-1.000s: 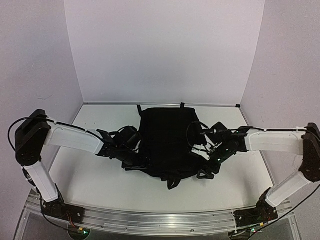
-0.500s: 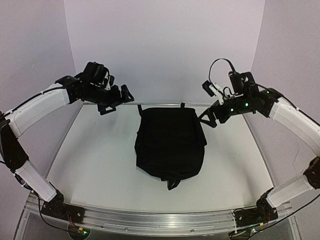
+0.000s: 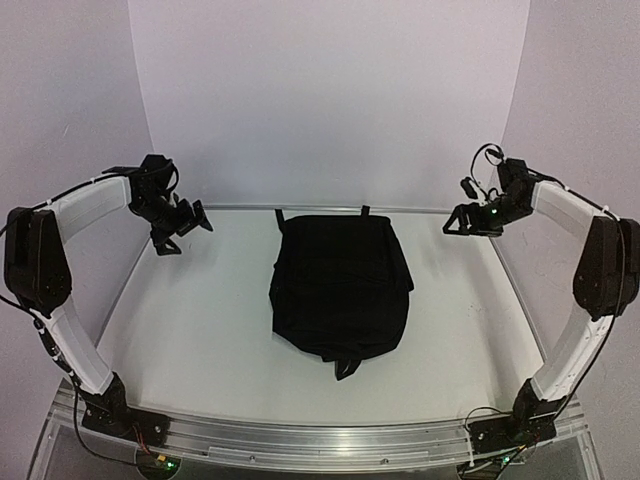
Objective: Pack the student bag
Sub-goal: Reset both arms
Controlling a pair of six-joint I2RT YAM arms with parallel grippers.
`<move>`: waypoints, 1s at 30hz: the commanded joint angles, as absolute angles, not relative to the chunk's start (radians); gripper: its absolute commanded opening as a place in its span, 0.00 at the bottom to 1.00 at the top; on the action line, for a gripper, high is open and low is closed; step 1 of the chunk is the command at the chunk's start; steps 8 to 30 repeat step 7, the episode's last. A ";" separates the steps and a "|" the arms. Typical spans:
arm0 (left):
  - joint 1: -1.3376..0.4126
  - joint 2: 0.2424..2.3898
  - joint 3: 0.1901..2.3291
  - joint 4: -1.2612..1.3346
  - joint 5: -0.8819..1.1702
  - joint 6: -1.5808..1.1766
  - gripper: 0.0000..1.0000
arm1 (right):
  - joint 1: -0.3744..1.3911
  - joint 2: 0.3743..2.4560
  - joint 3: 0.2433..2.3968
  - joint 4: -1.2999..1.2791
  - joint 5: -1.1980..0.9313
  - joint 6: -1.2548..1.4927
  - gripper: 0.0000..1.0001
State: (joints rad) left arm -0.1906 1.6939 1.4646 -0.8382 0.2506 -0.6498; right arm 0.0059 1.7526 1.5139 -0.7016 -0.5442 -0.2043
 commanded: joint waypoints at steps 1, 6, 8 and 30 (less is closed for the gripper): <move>-0.195 1.679 1.353 -0.801 0.287 -0.640 1.00 | -0.033 1.792 1.462 -0.716 -0.598 -0.204 0.98; -0.193 1.680 1.291 -0.761 0.283 -0.631 1.00 | -0.034 1.798 1.434 -0.703 -0.597 -0.200 0.98; -0.192 1.684 1.293 -0.763 0.282 -0.626 1.00 | -0.034 1.798 1.434 -0.702 -0.592 -0.199 0.98; -0.192 1.684 1.293 -0.763 0.282 -0.626 1.00 | -0.034 1.798 1.434 -0.702 -0.592 -0.199 0.98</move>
